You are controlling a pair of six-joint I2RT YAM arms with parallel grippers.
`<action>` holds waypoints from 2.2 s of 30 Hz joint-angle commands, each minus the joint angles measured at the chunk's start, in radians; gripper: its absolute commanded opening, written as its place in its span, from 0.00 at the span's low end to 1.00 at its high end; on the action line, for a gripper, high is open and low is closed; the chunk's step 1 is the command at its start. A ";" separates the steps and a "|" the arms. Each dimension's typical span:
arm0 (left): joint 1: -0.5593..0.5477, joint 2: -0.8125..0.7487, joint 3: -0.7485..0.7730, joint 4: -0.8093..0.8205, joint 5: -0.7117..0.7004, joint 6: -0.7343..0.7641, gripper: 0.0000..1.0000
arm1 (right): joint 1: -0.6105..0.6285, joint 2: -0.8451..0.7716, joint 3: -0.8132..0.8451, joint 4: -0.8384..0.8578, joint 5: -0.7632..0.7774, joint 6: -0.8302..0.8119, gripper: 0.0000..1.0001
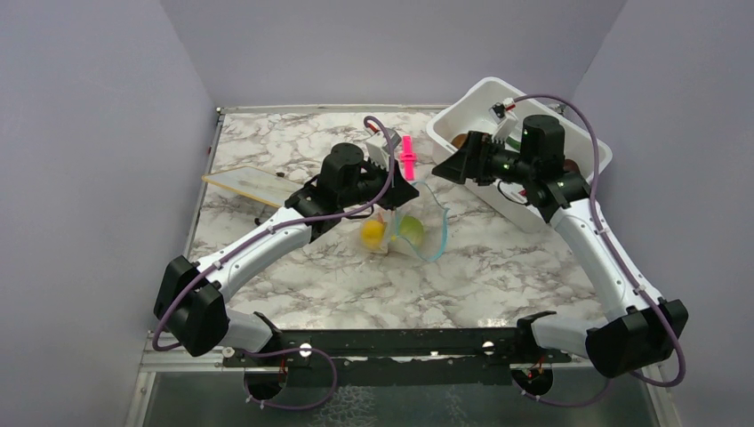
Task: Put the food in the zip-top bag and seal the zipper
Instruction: Place the fake vegetable in the zipper food storage bag, then pick up the fake fruit from the bin.
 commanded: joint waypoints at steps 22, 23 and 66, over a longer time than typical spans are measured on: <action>0.005 -0.058 0.020 -0.052 -0.036 0.178 0.00 | 0.003 -0.089 0.011 0.105 0.335 -0.220 0.59; 0.005 -0.062 0.016 -0.061 -0.028 0.178 0.00 | 0.003 -0.069 0.034 0.097 0.377 -0.246 0.59; 0.002 -0.238 -0.203 -0.027 -0.028 0.268 0.00 | -0.292 0.796 0.414 0.060 1.048 -0.403 0.76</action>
